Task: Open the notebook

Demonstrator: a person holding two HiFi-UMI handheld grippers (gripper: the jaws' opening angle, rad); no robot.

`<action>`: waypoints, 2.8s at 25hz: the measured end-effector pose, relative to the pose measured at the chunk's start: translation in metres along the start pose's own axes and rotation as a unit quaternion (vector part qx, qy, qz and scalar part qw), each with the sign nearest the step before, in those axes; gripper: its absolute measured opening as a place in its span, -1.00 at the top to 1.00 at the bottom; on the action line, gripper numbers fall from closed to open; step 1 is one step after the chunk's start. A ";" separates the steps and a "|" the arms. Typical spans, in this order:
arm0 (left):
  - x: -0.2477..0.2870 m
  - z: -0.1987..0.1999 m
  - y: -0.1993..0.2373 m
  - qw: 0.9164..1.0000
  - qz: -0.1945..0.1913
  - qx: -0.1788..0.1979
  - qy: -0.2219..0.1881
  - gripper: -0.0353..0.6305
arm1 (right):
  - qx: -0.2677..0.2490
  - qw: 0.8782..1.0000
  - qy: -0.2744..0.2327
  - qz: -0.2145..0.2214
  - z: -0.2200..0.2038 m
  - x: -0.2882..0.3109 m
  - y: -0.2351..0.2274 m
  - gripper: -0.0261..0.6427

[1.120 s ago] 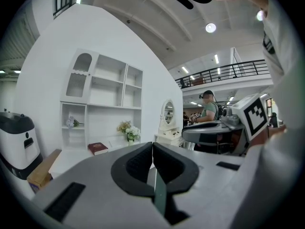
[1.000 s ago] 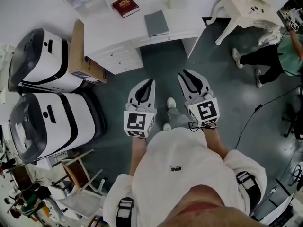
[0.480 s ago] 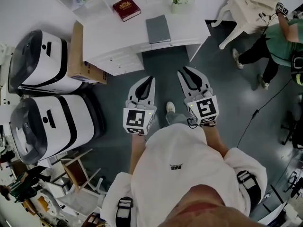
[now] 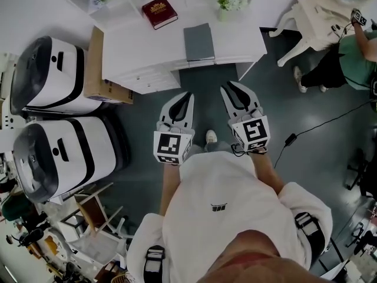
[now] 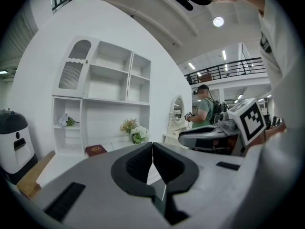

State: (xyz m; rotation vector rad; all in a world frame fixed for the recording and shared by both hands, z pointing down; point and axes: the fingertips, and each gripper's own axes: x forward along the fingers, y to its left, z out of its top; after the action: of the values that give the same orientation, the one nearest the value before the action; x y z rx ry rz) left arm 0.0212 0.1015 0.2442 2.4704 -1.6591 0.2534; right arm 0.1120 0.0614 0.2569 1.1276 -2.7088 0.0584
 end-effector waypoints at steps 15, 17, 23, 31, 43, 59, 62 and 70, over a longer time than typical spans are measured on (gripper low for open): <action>0.067 -0.022 0.040 0.999 -0.029 -0.006 0.026 0.89 | 0.033 0.999 0.027 -0.028 -0.027 0.063 -0.040 0.77; 0.077 -0.026 0.048 0.999 -0.037 -0.006 0.031 0.89 | 0.038 0.998 0.033 -0.035 -0.031 0.073 -0.044 0.77; 0.105 -0.040 0.070 0.997 -0.057 -0.007 0.051 0.89 | 0.057 0.996 0.057 -0.050 -0.052 0.103 -0.054 0.77; 0.142 -0.067 0.094 0.993 -0.084 -0.007 0.080 0.89 | 0.077 0.991 0.083 -0.066 -0.081 0.140 -0.067 0.77; 0.194 -0.110 0.114 0.984 -0.130 -0.013 0.118 0.89 | 0.101 0.983 0.120 -0.094 -0.125 0.179 -0.085 0.78; 0.239 -0.156 0.121 0.971 -0.182 -0.014 0.153 0.89 | 0.141 0.970 0.153 -0.127 -0.184 0.211 -0.099 0.78; 0.246 -0.165 0.121 0.968 -0.191 -0.013 0.161 0.89 | 0.156 0.967 0.152 -0.130 -0.193 0.219 -0.100 0.77; 0.266 -0.187 0.119 0.960 -0.218 -0.010 0.175 0.89 | 0.186 0.959 0.156 -0.143 -0.218 0.237 -0.110 0.77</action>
State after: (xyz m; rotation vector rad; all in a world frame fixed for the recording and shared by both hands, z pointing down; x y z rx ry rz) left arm 0.0003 -0.1413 0.4898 2.5109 -0.9483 0.5686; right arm 0.0654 -0.1565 0.5138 1.4563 -2.2863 0.6668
